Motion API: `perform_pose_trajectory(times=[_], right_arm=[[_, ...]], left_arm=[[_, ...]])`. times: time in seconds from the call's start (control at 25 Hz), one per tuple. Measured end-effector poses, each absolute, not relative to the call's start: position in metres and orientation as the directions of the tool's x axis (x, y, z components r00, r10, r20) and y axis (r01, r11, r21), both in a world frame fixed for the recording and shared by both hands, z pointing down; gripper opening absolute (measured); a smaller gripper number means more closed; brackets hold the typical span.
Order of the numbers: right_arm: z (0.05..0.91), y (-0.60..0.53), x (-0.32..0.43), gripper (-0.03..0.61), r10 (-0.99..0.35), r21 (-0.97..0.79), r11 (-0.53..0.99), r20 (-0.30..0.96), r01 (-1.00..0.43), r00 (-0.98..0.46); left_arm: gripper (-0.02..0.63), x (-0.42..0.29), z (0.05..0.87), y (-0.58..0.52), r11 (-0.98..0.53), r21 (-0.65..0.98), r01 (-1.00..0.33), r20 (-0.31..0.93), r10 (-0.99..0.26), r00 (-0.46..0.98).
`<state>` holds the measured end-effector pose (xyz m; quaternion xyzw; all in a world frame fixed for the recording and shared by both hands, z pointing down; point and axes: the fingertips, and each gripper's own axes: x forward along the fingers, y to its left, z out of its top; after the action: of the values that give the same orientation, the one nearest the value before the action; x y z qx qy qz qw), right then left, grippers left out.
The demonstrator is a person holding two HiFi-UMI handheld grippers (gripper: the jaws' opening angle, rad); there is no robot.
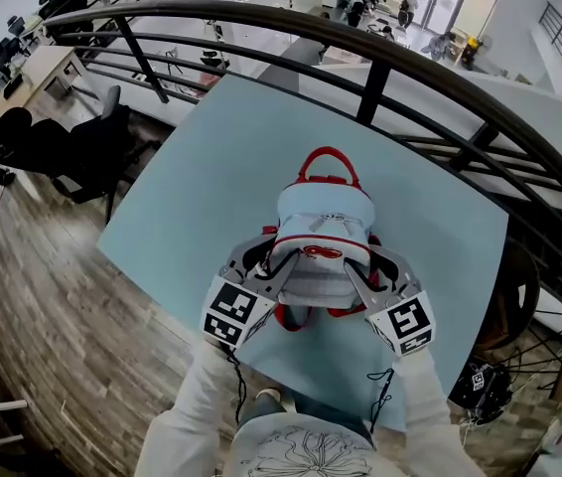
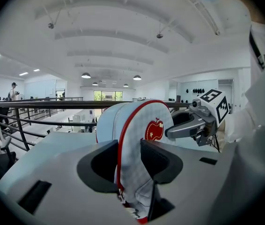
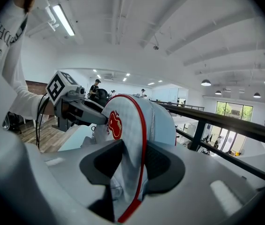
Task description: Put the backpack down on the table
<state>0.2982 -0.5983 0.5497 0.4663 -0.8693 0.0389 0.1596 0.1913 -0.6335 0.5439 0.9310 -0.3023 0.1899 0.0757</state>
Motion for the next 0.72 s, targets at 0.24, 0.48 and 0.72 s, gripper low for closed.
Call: perform_pose_trajectory(times=[0.24, 0.48, 0.72], right_arm=[[0.551, -0.601, 0.295, 0.152, -0.796, 0.056, 0.562, 0.309, -0.825, -0.521], [0.554, -0.595, 0.297, 0.169, -0.793, 0.028, 0.562, 0.304, -0.827, -0.528], [0.556, -0.581, 0.293, 0.19, -0.804, 0.044, 0.543, 0.318, -0.839, -0.503]], left_arm=[[0.147, 0.188, 0.546, -0.636, -0.807, 0.044, -0.588, 0.389, -0.529, 0.755], [0.158, 0.189, 0.55, -0.628, -0.801, 0.051, -0.597, 0.381, -0.537, 0.753], [0.165, 0.181, 0.553, -0.614, -0.787, 0.078, -0.612, 0.377, -0.545, 0.749]])
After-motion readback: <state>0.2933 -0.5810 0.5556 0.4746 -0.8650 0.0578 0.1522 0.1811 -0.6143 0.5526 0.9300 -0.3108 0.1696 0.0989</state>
